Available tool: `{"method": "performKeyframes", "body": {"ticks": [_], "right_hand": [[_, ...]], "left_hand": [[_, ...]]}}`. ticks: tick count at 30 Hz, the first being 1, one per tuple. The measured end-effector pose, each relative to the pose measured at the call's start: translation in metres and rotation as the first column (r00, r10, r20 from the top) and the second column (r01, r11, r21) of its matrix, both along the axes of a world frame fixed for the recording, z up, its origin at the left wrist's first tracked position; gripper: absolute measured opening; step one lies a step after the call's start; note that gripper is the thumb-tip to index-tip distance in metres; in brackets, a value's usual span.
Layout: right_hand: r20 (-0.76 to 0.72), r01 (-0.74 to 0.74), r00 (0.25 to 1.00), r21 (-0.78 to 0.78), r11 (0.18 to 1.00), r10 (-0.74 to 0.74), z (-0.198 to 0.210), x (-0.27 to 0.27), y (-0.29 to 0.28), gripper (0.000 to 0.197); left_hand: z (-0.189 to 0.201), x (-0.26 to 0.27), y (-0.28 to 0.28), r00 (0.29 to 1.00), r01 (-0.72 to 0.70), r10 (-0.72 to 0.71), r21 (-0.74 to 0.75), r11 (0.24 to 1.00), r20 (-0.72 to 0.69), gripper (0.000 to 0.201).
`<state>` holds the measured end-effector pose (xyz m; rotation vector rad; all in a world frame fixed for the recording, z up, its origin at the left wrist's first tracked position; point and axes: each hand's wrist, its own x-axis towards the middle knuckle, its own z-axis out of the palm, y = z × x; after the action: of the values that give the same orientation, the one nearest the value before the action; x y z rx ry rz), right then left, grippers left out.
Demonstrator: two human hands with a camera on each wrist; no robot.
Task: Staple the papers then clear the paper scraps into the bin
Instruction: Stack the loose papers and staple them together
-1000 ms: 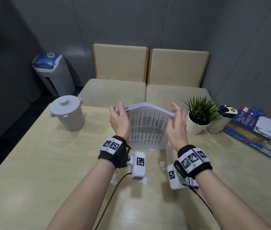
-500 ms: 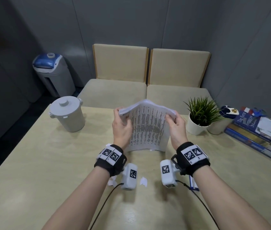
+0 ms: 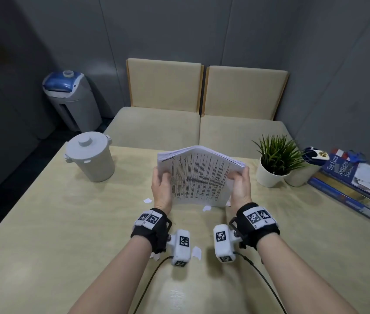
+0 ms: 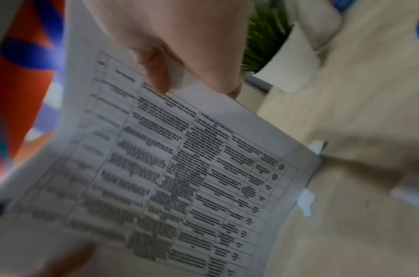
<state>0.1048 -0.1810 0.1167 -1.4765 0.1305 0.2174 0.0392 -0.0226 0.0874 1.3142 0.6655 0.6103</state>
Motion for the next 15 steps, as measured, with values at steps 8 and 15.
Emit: {"method": "performKeyframes", "body": {"ticks": [8,15], "right_hand": [[-0.159,0.013,0.987,0.175,0.984,0.015,-0.011,0.015,0.001,0.034],[-0.118,-0.064,0.991,0.038,0.997,0.069,-0.021,0.02,0.001,0.036]], "left_hand": [[-0.01,0.007,0.012,0.995,0.099,-0.099,-0.189,0.977,0.007,0.021],[-0.01,0.005,0.012,0.987,0.149,-0.155,-0.111,0.983,-0.042,0.02]]}}
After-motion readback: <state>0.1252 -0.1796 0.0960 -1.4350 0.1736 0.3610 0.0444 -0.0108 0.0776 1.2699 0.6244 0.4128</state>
